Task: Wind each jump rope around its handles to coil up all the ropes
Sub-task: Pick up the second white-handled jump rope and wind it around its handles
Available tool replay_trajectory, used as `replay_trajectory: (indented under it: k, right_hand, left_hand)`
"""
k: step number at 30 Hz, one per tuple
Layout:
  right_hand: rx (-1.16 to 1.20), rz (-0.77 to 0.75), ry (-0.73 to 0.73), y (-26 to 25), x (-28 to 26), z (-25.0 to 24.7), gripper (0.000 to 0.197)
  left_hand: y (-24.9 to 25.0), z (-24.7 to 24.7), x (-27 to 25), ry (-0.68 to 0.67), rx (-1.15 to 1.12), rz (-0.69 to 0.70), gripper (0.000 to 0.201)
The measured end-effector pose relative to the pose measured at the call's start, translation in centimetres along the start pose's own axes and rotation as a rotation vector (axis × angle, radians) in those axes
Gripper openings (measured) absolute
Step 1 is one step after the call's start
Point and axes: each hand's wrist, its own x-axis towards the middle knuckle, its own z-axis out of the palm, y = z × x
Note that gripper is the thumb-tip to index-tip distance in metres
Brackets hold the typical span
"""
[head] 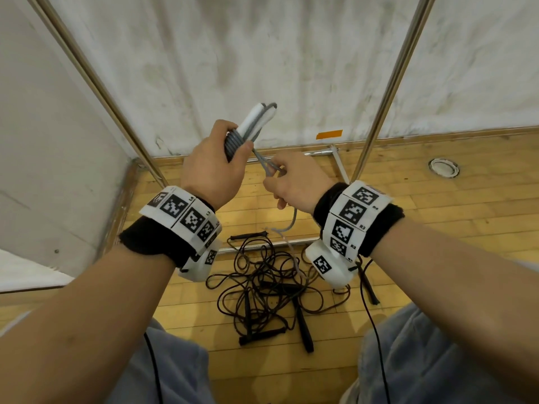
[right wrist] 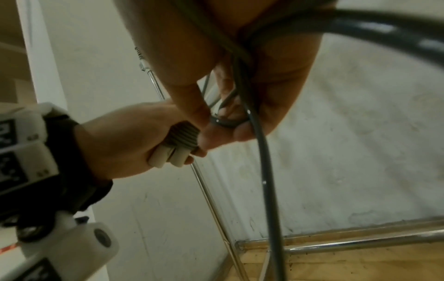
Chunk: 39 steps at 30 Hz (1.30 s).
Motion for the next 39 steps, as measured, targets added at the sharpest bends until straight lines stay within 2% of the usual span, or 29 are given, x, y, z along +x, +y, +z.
replay_trajectory:
  k: [4, 7, 10, 16, 20, 23, 26, 32, 35, 37, 39]
  right_hand:
    - [-0.269, -0.018, -0.04, 0.1, -0.1, -0.3, 0.015]
    - [-0.41, -0.026, -0.106, 0.3, -0.4, -0.4, 0.011]
    - [-0.463, -0.106, -0.11, 0.6, -0.5, -1.0, 0.015]
    - [-0.38, -0.232, 0.094, 0.8, 0.7, -2.5, 0.031]
    - [-0.3, -0.211, 0.217, 1.3, 1.5, -2.9, 0.027]
    - [-0.267, -0.186, 0.272, 1.7, 2.0, -3.3, 0.028]
    - [-0.233, -0.167, 0.285, 2.0, 2.4, -3.7, 0.03]
    - [-0.083, -0.074, 0.219, 2.6, 2.9, -4.1, 0.031]
    - [-0.001, -0.034, 0.091, 2.9, 2.9, -4.1, 0.028]
    - [0.018, -0.047, 0.029, 3.0, 2.7, -3.5, 0.02]
    - [0.087, -0.035, 0.042, 2.9, 2.3, -2.5, 0.024]
  left_hand:
    - [-1.1, 0.3, 0.2, -0.087, 0.229, 0.004, 0.032]
    - [-2.4, 0.2, 0.8, -0.137, 0.405, -0.032, 0.03]
    - [-3.9, -0.3, 1.2, -0.313, 0.539, -0.085, 0.026]
    - [-2.5, 1.4, -0.4, -0.621, 0.606, 0.042, 0.018]
    - [-0.9, 1.8, -1.5, -0.7, 0.543, 0.208, 0.017]
    - [0.5, 1.8, -2.4, -0.662, 0.424, 0.33, 0.029]
    - [1.5, 1.4, -2.8, -0.595, 0.351, 0.373, 0.041]
    - [2.8, -0.2, -3.4, -0.444, 0.165, 0.431, 0.033]
    - [3.2, -1.2, -3.4, -0.363, 0.044, 0.36, 0.028]
    - [3.2, -1.8, -2.9, -0.279, -0.074, 0.228, 0.031]
    - [3.1, -2.1, -2.2, -0.192, -0.25, 0.09, 0.03]
